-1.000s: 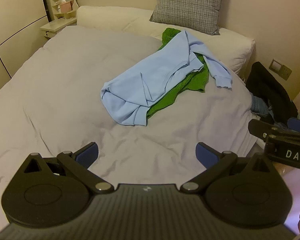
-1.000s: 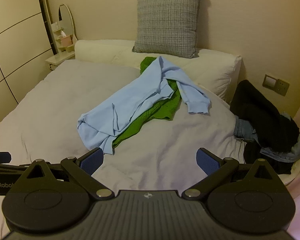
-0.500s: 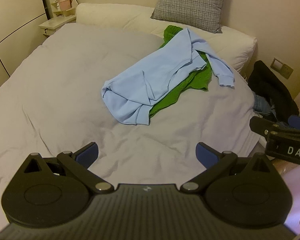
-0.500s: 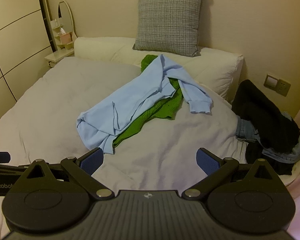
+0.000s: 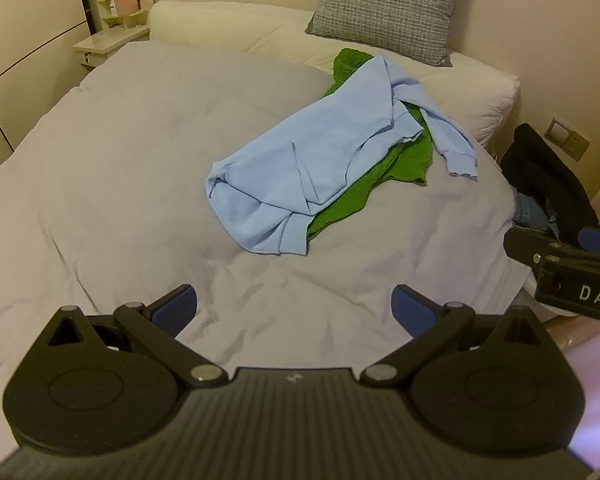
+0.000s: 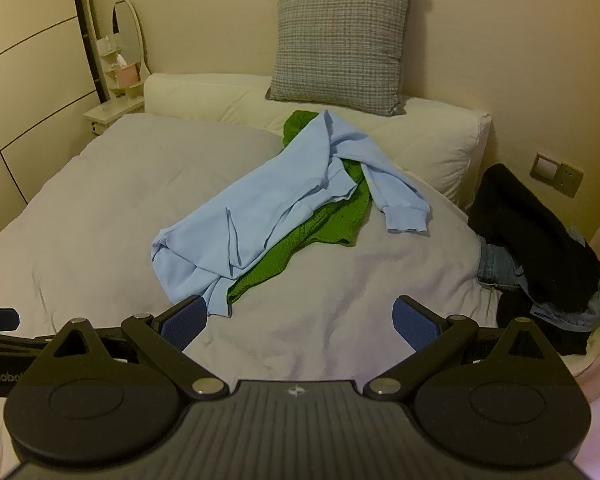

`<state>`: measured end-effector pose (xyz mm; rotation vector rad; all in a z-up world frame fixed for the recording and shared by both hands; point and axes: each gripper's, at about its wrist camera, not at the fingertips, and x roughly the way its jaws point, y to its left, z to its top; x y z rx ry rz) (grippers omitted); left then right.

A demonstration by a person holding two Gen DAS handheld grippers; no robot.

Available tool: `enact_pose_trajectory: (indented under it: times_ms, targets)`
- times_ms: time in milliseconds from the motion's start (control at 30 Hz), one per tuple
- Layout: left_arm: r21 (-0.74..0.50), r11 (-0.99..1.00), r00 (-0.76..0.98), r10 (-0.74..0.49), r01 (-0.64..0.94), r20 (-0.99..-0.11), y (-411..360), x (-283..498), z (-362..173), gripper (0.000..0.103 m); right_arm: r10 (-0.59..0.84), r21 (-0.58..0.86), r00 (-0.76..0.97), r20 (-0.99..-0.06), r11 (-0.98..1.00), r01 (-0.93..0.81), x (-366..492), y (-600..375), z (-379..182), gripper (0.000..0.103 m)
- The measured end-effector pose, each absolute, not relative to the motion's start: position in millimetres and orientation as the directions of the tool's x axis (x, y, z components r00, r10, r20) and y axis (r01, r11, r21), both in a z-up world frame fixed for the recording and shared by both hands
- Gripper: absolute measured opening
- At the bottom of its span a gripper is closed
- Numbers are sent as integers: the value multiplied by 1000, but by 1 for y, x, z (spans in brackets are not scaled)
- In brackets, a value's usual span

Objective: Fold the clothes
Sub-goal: 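Move both grippers toward the light-blue sweatshirt on the green sweater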

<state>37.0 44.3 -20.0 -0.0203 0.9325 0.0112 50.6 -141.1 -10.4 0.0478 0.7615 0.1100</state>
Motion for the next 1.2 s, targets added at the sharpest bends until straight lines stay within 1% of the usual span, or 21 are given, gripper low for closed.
enact_pose_trajectory:
  times_ms: [200, 567, 867, 1200]
  targets:
    - [-19, 1000, 582, -6, -17, -813, 54, 53, -28, 102, 102, 69, 707, -700, 995, -75, 70, -131, -11, 102]
    - [-39, 999, 557, -27, -10, -830, 47, 82, -39, 102, 85, 44, 689, -719, 996, -77, 103, -131, -19, 102]
    - [-39, 997, 512, 0, -65, -859, 35, 117, -50, 102, 108, 49, 647, -755, 993, -108, 145, -143, -32, 102]
    - [-28, 985, 462, 55, -171, -885, 19, 164, -61, 102, 178, 71, 582, -794, 977, -202, 208, -151, -53, 102]
